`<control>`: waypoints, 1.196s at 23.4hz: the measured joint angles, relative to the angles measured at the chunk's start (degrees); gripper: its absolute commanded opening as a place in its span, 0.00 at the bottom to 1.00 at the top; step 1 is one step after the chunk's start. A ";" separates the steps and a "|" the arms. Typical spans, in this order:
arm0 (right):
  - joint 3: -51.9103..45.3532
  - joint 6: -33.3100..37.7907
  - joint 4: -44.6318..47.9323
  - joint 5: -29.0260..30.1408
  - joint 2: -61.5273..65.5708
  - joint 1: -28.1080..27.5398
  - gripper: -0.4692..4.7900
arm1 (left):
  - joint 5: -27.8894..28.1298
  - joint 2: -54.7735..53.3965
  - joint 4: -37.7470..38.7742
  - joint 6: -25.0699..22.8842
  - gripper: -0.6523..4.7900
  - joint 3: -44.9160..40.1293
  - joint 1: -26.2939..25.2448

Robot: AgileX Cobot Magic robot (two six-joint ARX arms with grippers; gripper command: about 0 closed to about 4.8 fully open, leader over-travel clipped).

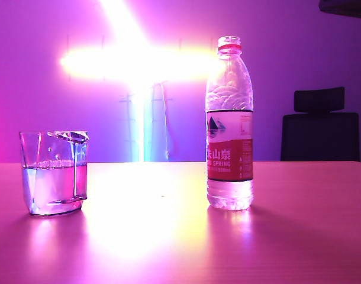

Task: Pick up the mineral water bottle on the table and pour water into the mug until it's half full.

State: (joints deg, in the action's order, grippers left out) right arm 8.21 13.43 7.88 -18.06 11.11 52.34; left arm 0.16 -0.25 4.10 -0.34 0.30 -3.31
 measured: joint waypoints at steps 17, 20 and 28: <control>-0.55 -11.69 -11.37 14.69 -9.75 -29.53 0.07 | 0.00 -0.02 0.00 0.00 0.12 0.00 0.00; -4.04 -11.98 -9.84 17.88 -10.91 -38.75 0.07 | -0.09 -0.02 -0.02 0.00 0.12 0.02 -0.02; -7.91 -11.96 -5.81 19.45 -11.06 -46.69 0.07 | -0.07 -0.04 0.00 0.00 0.12 0.00 0.00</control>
State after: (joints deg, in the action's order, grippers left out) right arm 0.30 1.48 2.07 1.39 0.05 5.65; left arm 0.10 -0.30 4.10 -0.34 0.30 -3.31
